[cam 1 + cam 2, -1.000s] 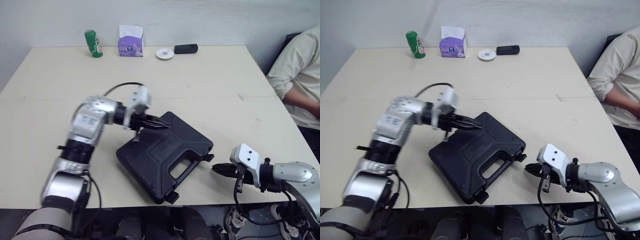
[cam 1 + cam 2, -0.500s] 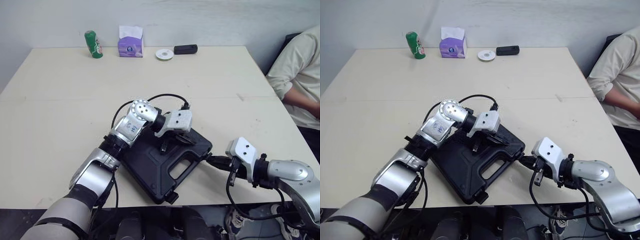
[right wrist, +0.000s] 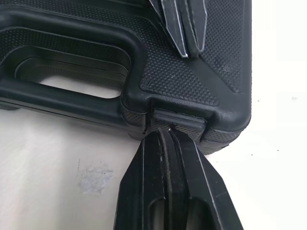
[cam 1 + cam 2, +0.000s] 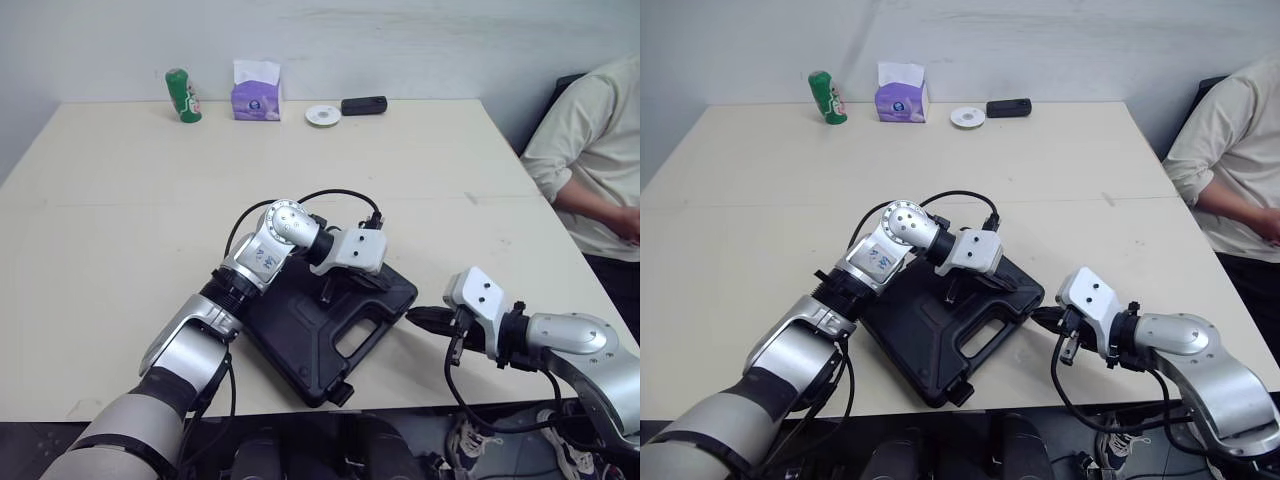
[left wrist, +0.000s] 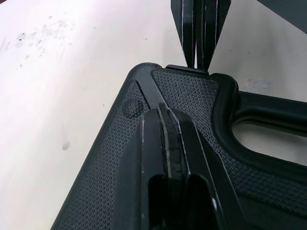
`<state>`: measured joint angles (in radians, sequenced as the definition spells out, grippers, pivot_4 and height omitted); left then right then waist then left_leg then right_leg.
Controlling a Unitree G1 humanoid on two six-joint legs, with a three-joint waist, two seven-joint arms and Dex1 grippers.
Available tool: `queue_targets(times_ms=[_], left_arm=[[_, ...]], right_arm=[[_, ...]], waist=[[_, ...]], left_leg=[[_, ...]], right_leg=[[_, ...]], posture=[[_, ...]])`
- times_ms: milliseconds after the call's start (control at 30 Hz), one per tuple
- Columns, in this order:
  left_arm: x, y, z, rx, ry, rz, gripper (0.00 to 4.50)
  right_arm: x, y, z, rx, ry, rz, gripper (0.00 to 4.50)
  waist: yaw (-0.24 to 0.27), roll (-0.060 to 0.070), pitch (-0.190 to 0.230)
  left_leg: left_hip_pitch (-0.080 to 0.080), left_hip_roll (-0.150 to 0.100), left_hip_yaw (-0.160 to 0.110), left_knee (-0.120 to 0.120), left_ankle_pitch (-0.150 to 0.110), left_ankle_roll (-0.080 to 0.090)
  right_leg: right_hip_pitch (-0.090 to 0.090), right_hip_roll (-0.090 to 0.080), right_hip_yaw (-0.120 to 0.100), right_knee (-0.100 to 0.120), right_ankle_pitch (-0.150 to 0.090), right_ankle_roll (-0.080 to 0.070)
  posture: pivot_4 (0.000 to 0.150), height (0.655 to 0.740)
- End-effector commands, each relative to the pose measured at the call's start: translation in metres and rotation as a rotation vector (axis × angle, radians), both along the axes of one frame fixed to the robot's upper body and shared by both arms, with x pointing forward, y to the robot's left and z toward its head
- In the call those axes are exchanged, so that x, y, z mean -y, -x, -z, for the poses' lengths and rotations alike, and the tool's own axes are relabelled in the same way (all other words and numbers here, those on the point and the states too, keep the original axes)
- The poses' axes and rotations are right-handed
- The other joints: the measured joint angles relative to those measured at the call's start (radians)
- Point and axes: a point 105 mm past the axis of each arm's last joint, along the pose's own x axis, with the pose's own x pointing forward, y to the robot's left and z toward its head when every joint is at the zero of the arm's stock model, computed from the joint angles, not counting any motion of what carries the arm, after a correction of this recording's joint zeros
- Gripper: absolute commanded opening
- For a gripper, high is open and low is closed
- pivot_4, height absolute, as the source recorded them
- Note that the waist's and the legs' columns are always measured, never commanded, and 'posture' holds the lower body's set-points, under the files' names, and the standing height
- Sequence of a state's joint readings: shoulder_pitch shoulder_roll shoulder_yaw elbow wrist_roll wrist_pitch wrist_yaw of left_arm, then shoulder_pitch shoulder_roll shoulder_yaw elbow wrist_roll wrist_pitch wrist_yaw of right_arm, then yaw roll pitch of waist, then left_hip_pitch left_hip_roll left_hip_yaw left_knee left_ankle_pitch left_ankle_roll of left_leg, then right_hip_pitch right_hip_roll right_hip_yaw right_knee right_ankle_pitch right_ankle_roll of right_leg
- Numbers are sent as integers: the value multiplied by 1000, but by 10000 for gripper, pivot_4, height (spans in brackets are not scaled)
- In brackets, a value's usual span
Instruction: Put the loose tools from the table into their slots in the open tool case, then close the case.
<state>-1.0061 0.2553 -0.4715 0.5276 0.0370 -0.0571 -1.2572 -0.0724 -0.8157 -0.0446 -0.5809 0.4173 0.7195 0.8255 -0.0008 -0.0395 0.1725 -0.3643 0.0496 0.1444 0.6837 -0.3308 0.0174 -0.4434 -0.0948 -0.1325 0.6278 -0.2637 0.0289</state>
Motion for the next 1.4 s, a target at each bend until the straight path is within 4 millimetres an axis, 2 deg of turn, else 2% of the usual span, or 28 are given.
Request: queue_targets(times_ms=[33, 300, 500, 600, 700, 767, 833, 900, 967, 1067, 1267, 1400], left_arm=[[-16, 5, 55, -105, -201, -40, 0], [-18, 8, 57, -124, -196, -53, 0], [-19, 8, 57, -125, -193, -63, 0], [-21, 6, 54, -130, -172, -82, 0], [-27, 4, 44, -148, -125, -113, 0], [-32, 2, 30, -161, -70, -135, 0], [-39, 4, 2, -176, 38, -141, 0], [-47, 12, -21, -202, 108, -129, 0], [-57, 27, -41, -248, 147, -90, 0], [-74, 53, -52, -295, 125, -41, 0], [-98, 88, -32, -351, -17, -18, 0], [-113, 105, -9, -358, -138, -2, 0]], right_arm=[[-15, -2, -18, 84, -40, -60, 303], [-24, -7, -14, 73, -56, -78, 303], [-28, -8, -14, 73, -61, -88, 303], [-22, -5, -14, 65, -38, -88, 303], [-12, 3, -14, 48, -5, -88, 303], [-5, 10, -14, 33, 12, -90, 303], [1, 24, -15, -1, 26, -112, 303], [2, 35, -16, -31, 30, -145, 303], [-2, 46, -16, -60, 21, -185, 303], [-11, 52, -11, -84, 1, -224, 303], [-25, 53, -1, -123, -24, -267, 303], [-47, 69, 6, -191, -47, -387, 303]], waist=[[-4, 0, 0], [-23, 0, 0], [-29, -1, 0], [-28, 0, 0], [-25, 0, -1], [-23, 0, -1], [-24, 1, 0], [-25, 3, 1], [-26, 3, 3], [-22, 3, 5], [-15, 5, 6], [-10, 6, 7]], left_leg=[[0, 0, 0, 0, 0, 0], [12, 5, 0, -4, -6, -3], [13, 8, 1, -4, -6, -6], [13, 11, 1, -3, -6, -7], [13, 13, 1, -3, -8, -9], [13, 14, 0, -3, -8, -10], [13, 14, 0, -3, -8, -11], [12, 14, 0, -3, -8, -12], [10, 14, 1, -3, -7, -13], [6, 14, 1, -3, -2, -20], [6, 14, 2, -3, -3, -20], [6, 14, 2, -3, -3, -20]], right_leg=[[0, 0, 0, 0, 0, 0], [16, 3, 0, -2, -4, -4], [16, 6, 0, -1, -5, -5], [16, 10, 2, -2, -5, -6], [15, 14, 3, -2, -6, -8], [14, 15, 3, -1, -6, -8], [13, 16, 3, -1, -7, -9], [9, 16, 3, -1, -7, -9], [5, 16, 4, 0, -7, -9], [1, 17, 5, 2, -6, -9], [0, 16, 7, 1, -7, -9], [-1, 17, 7, 0, -7, -9]], posture=[[1500, 7252], [1500, 7252], [1500, 7252], [1500, 7252], [1500, 7252], [1500, 7252], [1500, 7252], [1500, 7252], [1500, 7252], [1500, 7252], [1500, 7252], [1500, 7252]])
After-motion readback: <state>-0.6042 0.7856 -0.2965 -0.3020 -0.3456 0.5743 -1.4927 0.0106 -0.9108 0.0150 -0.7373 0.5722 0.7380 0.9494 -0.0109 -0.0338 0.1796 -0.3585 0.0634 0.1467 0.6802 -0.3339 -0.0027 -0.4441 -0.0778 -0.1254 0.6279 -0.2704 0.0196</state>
